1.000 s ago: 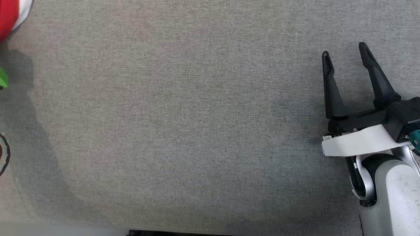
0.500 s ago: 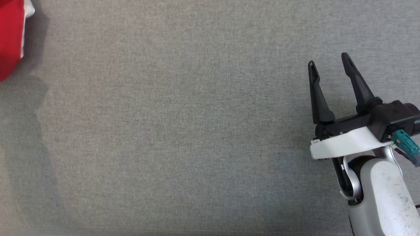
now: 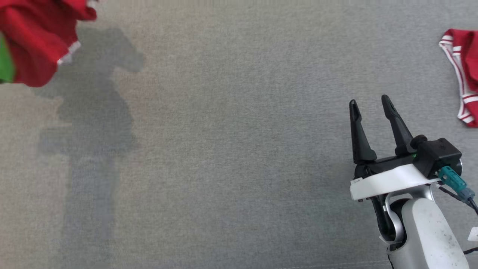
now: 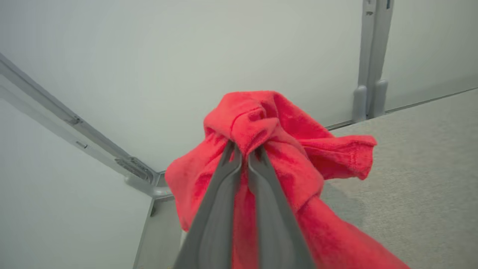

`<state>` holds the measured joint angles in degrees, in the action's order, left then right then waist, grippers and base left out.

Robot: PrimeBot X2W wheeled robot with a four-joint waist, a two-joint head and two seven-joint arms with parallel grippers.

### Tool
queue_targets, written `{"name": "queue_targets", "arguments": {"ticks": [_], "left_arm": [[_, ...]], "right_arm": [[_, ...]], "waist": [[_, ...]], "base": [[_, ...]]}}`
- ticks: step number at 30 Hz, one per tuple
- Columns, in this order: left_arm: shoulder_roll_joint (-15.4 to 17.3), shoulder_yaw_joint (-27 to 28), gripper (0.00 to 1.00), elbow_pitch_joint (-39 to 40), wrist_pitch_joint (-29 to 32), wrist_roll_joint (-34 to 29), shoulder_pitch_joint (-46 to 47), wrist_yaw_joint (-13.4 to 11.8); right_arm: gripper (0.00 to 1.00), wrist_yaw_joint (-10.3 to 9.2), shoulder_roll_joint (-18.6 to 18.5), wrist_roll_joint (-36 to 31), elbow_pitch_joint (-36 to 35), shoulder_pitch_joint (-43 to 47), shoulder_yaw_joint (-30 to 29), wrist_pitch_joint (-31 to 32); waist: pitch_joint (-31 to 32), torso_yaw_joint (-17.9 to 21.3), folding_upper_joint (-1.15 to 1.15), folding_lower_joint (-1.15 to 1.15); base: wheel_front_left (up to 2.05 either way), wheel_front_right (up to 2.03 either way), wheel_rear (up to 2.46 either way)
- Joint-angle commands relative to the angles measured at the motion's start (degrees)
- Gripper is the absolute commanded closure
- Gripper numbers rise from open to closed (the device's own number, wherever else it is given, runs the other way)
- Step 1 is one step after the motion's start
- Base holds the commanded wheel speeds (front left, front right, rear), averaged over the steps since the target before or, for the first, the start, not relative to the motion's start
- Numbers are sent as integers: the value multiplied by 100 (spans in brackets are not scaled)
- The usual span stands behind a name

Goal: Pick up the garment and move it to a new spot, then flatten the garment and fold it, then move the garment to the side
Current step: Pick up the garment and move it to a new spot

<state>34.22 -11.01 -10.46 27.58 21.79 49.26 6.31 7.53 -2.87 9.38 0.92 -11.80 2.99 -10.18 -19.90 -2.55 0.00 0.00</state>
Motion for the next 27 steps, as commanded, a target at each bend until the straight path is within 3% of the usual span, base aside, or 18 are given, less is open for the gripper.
{"name": "queue_targets", "arguments": {"ticks": [1, 7, 14, 18, 22, 27], "left_arm": [[-257, -239, 100, -96, -102, -59, 144, 31], [-934, -1195, 100, -693, -626, 89, 652, 117], [-1495, -2439, 100, -1383, -1298, 643, 754, 113], [-1907, -2686, 100, -1956, -1983, 855, 381, 110], [-2353, -2805, 100, -2444, -2555, 844, -36, -46], [-2641, -2977, 100, -2991, -3028, 771, -383, -95]], "right_arm": [[0, -9, -8, 60, 72, 101, 11, -62], [0, -9, -9, 245, 245, 99, 62, -223], [0, -9, -7, 384, 391, 6, 151, -354], [0, -9, -4, 420, 467, 16, 138, -412], [0, -9, -5, 425, 511, 50, 110, -450], [0, -9, -6, 416, 534, 45, 104, -471]], "waist": [[505, 565, 0, 0], [482, 1017, 0, 0], [200, 1438, 0, 0], [138, 1540, 0, 0], [138, 1550, 0, 0], [150, 1503, 0, 0]], "base": [[0, 0, 0], [0, 0, 0], [0, 0, 0], [0, 0, 0], [0, 0, 0], [0, 0, 0]]}}
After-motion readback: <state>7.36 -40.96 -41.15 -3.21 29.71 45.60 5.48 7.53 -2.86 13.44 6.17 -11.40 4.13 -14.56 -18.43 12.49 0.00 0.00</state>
